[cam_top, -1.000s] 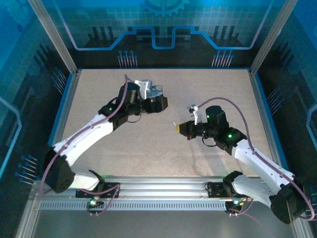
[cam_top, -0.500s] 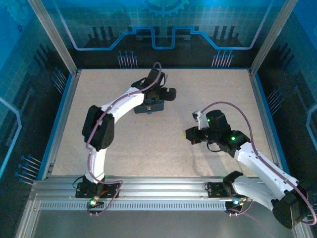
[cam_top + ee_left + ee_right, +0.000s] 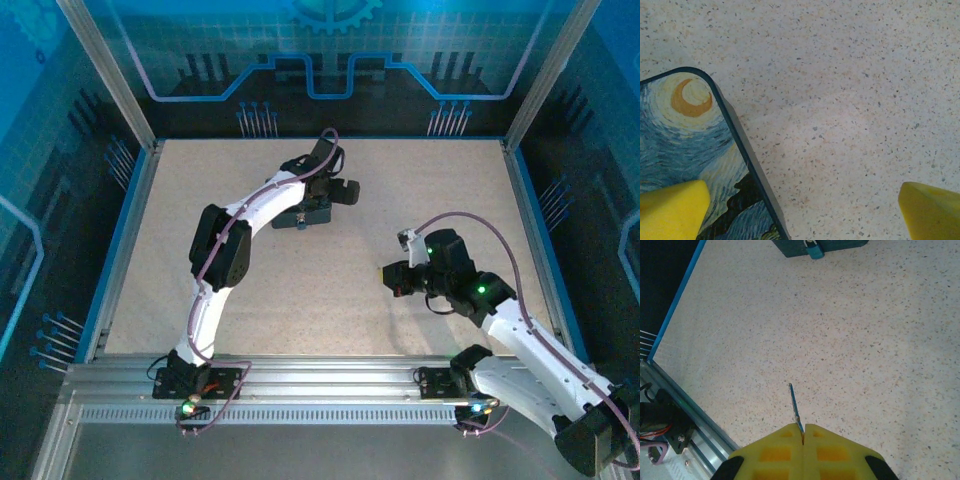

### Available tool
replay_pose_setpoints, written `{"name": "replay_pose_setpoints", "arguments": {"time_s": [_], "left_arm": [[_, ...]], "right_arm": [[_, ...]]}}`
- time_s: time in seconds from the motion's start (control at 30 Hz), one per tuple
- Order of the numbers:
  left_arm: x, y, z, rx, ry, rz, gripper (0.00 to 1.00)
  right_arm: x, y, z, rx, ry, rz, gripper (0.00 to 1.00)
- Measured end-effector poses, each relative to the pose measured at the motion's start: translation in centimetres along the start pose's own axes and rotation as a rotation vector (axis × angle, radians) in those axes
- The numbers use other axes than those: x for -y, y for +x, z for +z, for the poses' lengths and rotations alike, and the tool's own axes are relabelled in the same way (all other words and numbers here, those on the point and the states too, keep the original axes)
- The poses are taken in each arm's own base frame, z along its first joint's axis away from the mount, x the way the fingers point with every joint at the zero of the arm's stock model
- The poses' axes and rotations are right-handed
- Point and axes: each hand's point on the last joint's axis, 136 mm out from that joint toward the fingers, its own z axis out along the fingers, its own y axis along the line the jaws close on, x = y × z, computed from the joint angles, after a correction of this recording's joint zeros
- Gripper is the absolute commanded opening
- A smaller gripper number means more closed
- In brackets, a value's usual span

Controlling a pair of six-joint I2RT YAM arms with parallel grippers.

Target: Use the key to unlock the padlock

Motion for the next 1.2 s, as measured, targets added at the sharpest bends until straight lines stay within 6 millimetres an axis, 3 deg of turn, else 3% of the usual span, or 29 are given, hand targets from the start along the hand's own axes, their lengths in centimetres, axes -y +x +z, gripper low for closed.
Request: {"name": "replay_pose_setpoints", "arguments": {"time_s": [0.27,0.9,1.2], "left_arm": [[0.9,1.2,-0.6,0.024,0.021,0.042,0.99],[8.5,10.0,-5.2,-0.045,0.146,0.127,0.99],[11.1,10.4,-5.5,-0.055,0.220,0.102,0.99]], "right_arm": [[1.1,-0.7,-1.3,0.039,0.016,0.048,0.00],[4.0,-0.7,-3.5,0.077,0.047,0.189,0.00],[4.1,-0.5,-4.0,0.082,0.050,0.204,0.00]]}}
